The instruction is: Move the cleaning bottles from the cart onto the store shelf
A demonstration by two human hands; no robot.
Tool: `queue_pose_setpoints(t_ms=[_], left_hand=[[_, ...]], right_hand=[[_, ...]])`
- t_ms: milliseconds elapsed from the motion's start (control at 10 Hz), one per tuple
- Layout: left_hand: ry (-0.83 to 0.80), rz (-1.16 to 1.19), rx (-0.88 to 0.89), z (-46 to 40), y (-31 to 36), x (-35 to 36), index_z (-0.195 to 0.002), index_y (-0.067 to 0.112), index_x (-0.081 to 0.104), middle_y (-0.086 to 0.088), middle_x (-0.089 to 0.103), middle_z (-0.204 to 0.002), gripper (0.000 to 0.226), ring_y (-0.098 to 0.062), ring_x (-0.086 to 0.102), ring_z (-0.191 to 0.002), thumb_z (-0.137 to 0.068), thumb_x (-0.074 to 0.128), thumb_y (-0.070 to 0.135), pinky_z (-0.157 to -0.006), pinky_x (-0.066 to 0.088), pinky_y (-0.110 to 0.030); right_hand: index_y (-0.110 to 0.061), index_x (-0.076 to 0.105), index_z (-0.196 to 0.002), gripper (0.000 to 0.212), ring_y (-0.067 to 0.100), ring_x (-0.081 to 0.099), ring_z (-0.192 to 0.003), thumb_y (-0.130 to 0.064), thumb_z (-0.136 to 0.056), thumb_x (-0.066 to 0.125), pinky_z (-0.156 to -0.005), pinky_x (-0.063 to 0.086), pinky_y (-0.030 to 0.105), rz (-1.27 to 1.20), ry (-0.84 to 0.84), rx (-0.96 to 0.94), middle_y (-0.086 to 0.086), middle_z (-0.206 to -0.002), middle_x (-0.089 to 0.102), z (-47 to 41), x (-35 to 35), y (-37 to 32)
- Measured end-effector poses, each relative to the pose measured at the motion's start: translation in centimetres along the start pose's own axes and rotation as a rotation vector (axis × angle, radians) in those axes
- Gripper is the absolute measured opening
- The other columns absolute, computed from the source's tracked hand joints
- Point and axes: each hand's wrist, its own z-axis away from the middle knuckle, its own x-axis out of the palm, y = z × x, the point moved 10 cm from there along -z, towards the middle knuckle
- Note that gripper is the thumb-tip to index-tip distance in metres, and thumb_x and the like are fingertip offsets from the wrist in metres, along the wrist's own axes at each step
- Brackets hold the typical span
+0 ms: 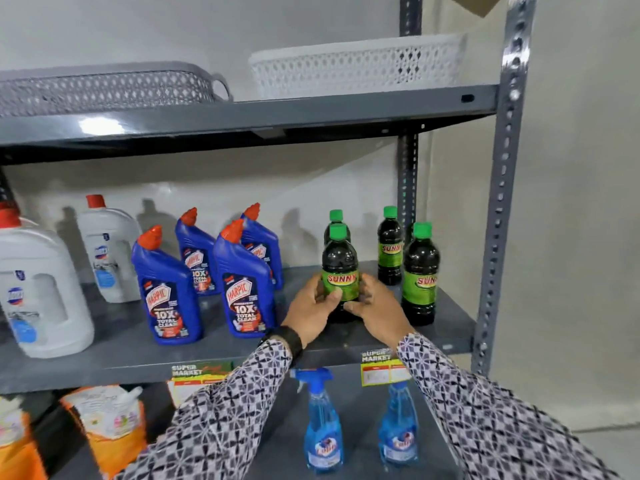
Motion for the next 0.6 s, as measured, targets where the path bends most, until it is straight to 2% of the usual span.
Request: queue_pose_setpoints(t_ms=[100, 200, 300, 400, 500, 600], left_hand=[[-0.02, 0.03, 0.021, 0.5, 0.5, 0.9, -0.106, 0.048, 0.058, 0.014, 0.07, -0.115, 0.032, -0.005, 0.066, -0.113, -0.096, 0.067, 0.018, -0.114, 0.047, -0.037], [-0.019, 0.011, 0.024, 1.1, 0.5, 0.8, -0.11, 0.047, 0.056, 0.004, 0.07, -0.122, 0.034, -0.013, 0.066, -0.119, -0.094, 0.069, 0.02, -0.113, 0.048, -0.039], [-0.035, 0.0, 0.037, 1.7, 0.3, 0.8, -0.132, 0.032, 0.053, -0.003, 0.068, -0.133, 0.042, -0.015, 0.064, -0.125, -0.094, 0.069, 0.02, -0.114, 0.047, -0.038], [-0.041, -0.001, 0.005, 2.0, 0.0, 0.9, -0.145, 0.022, 0.047, -0.004, 0.065, -0.139, 0.054, -0.012, 0.061, -0.125, -0.095, 0.068, 0.019, -0.112, 0.046, -0.032], [-0.032, -0.009, -0.001, 2.4, 0.5, 0.6, -0.145, 0.022, 0.047, -0.002, 0.064, -0.141, 0.054, -0.012, 0.06, -0.125, -0.095, 0.068, 0.019, -0.107, 0.045, -0.024], [-0.036, 0.026, 0.029, 3.4, 1.2, 0.7, -0.151, 0.023, 0.043, -0.001, 0.061, -0.144, 0.059, -0.013, 0.058, -0.131, -0.097, 0.066, 0.02, -0.11, 0.043, -0.027]], right_hand=[[-0.016, 0.059, -0.132, 0.051, -0.017, 0.067, -0.098, 0.002, -0.087, 0.077, -0.088, 0.049, 0.007, 0.038, 0.038, -0.022, -0.012, -0.113, 0.073, 1.5, -1.4, 0.1], [-0.009, 0.057, -0.141, 0.058, 0.008, 0.069, -0.116, 0.001, -0.088, 0.077, -0.092, 0.049, 0.006, 0.031, 0.038, -0.046, 0.003, -0.127, 0.072, 2.7, -2.0, -0.4], [-0.009, 0.055, -0.146, 0.062, 0.002, 0.068, -0.11, 0.001, -0.089, 0.077, -0.089, 0.049, 0.001, 0.054, 0.041, -0.061, 0.003, -0.129, 0.071, 3.5, -2.0, -0.7], [-0.014, 0.056, -0.145, 0.061, -0.013, 0.062, -0.101, -0.001, -0.09, 0.076, -0.085, 0.048, -0.001, 0.062, 0.061, -0.063, -0.002, -0.127, 0.07, 3.8, -2.0, -0.7], [-0.017, 0.054, -0.147, 0.061, -0.018, 0.058, -0.103, -0.003, -0.091, 0.076, -0.105, 0.053, 0.02, 0.054, 0.063, -0.063, -0.001, -0.131, 0.069, 4.4, -1.9, -1.3], [-0.021, 0.049, -0.151, 0.063, -0.015, 0.059, -0.113, -0.005, -0.094, 0.073, -0.117, 0.048, 0.04, 0.056, 0.076, -0.084, -0.002, -0.134, 0.066, 5.0, -1.6, -2.2]])
